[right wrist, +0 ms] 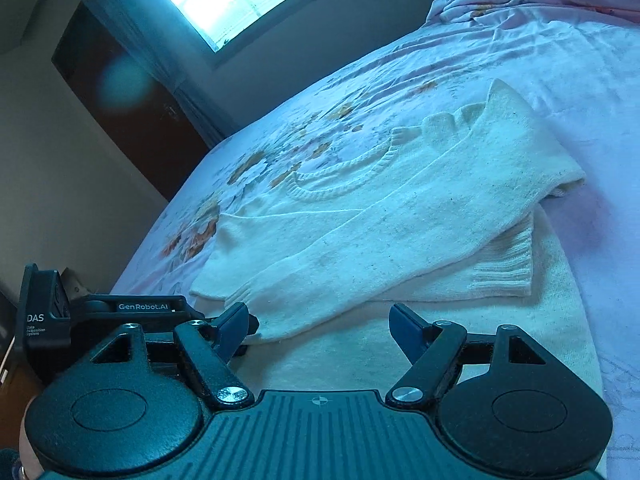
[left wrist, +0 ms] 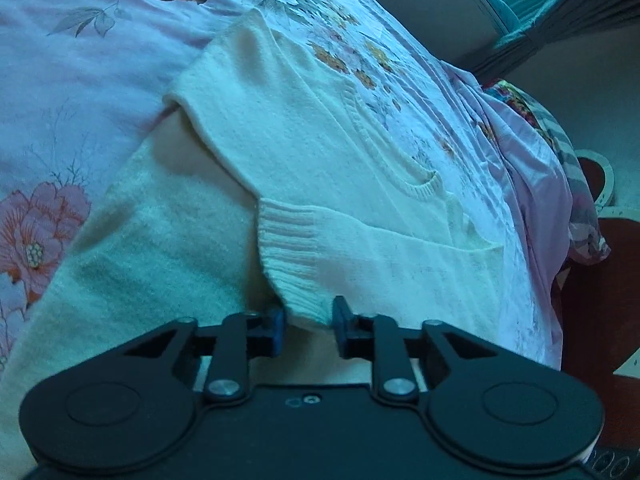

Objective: Fold small clothes
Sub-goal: 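Grasp the sweater side edge with the left gripper and fold it inward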

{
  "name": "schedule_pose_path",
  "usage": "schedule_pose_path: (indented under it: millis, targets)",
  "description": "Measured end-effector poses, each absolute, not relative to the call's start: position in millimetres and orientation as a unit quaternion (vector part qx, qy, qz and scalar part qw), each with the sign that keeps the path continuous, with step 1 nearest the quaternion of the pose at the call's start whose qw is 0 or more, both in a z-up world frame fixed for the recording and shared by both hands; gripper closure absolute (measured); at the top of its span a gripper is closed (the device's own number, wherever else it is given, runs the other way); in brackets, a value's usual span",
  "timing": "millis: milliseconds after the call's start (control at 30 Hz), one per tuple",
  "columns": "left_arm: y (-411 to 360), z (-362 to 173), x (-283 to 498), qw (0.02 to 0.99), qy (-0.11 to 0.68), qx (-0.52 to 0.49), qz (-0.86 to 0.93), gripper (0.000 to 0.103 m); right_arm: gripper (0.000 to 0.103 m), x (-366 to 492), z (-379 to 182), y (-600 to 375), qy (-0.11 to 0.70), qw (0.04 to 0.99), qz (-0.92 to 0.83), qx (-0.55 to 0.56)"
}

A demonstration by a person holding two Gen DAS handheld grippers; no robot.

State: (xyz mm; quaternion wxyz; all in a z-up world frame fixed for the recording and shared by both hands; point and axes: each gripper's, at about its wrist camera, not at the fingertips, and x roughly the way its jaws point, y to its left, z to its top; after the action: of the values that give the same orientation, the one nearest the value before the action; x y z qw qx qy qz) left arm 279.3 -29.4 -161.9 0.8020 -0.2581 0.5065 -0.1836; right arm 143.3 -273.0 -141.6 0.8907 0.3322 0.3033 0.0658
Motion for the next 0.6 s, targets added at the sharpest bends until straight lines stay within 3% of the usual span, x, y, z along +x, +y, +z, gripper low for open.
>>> schedule_pose_path:
  millis: [67,333,600]
  targets:
    - [-33,-161,283,0.811,0.498,-0.255,-0.169,0.098,0.026,143,-141,-273,0.305,0.894,0.057,0.323]
    - [-4,-107,268,0.875,0.397,-0.237,-0.144,0.100,0.026,145,-133,-282,0.283,0.912,0.024,0.296]
    - [22,-146,264,0.868,0.441,-0.206,-0.105,0.100,0.026,157,-139,-281,0.291,0.913,0.008,0.286]
